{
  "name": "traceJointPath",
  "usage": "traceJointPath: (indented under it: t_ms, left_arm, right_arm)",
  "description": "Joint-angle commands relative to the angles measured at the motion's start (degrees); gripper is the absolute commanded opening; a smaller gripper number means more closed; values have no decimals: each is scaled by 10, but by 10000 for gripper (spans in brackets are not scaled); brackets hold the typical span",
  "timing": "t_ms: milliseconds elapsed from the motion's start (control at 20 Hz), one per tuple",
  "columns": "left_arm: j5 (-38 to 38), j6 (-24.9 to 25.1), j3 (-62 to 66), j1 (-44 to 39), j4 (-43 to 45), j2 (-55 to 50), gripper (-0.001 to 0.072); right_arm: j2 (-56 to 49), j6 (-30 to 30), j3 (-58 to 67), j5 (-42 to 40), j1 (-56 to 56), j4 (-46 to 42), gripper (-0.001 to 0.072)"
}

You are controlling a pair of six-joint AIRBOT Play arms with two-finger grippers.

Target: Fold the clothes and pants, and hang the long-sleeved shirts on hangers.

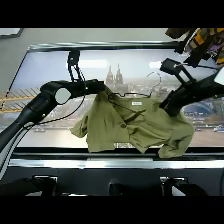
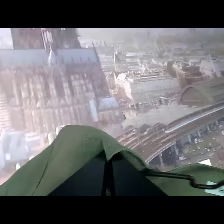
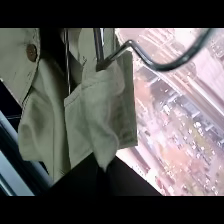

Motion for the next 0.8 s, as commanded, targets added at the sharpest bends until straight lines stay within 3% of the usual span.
traceJointPath:
  t_ms: [0, 250, 400, 600, 750]
  left_arm:
    - [8, 17, 28, -12, -4, 9, 18]
    - [2, 61, 48, -51, -3, 63, 18]
    - [-83, 61, 48, -73, -3, 81, 18]
    - [-122, 57, 9, -109, 17, 82, 17]
    - [-120, 12, -25, -115, 47, 81, 19]
  right_arm:
    - [-43, 7, -4, -55, 0, 28, 26]
    - [-87, 1, -4, -125, 70, 32, 26]
    - [-78, 10, 17, -198, 97, 26, 26]
    - [-40, 11, 68, -166, 95, -11, 26]
    - [10, 11, 71, -99, 95, -34, 26]
